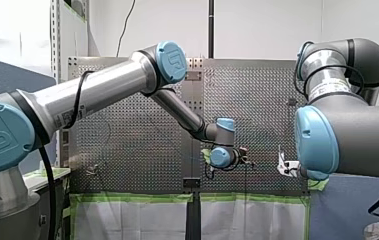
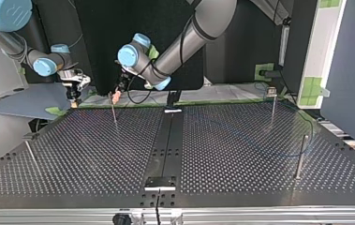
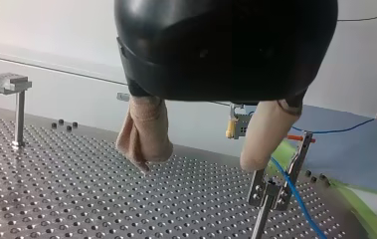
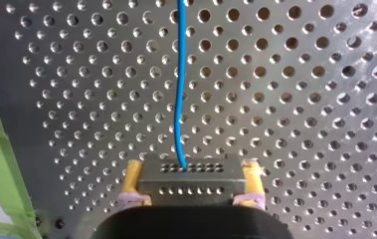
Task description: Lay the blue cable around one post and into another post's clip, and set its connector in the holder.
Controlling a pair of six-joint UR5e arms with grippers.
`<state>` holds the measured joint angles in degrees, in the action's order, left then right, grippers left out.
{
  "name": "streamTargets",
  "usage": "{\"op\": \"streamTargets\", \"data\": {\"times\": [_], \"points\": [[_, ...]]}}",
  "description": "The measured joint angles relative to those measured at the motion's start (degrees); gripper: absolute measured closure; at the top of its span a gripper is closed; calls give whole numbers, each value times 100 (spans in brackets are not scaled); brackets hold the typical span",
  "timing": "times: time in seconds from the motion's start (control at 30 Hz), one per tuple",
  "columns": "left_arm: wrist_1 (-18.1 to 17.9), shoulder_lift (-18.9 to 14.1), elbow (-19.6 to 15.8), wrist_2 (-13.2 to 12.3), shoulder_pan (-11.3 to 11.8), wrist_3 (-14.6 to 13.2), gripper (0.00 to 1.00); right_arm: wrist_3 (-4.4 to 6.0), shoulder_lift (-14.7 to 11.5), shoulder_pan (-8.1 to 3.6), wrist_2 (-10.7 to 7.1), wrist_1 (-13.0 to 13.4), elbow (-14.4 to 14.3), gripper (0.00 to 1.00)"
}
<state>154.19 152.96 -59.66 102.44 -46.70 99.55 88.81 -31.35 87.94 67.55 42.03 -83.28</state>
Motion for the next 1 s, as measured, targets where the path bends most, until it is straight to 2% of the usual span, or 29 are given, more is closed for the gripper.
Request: {"op": "streamTargets", "data": {"times": [0.47,1.0], "points": [[-2,0,0,-233,-21,-28,1,15,15,0,-36,29,0,100],[-2,0,2,-303,-25,-53,1,15,32,0,-47,39,0,100]]}}
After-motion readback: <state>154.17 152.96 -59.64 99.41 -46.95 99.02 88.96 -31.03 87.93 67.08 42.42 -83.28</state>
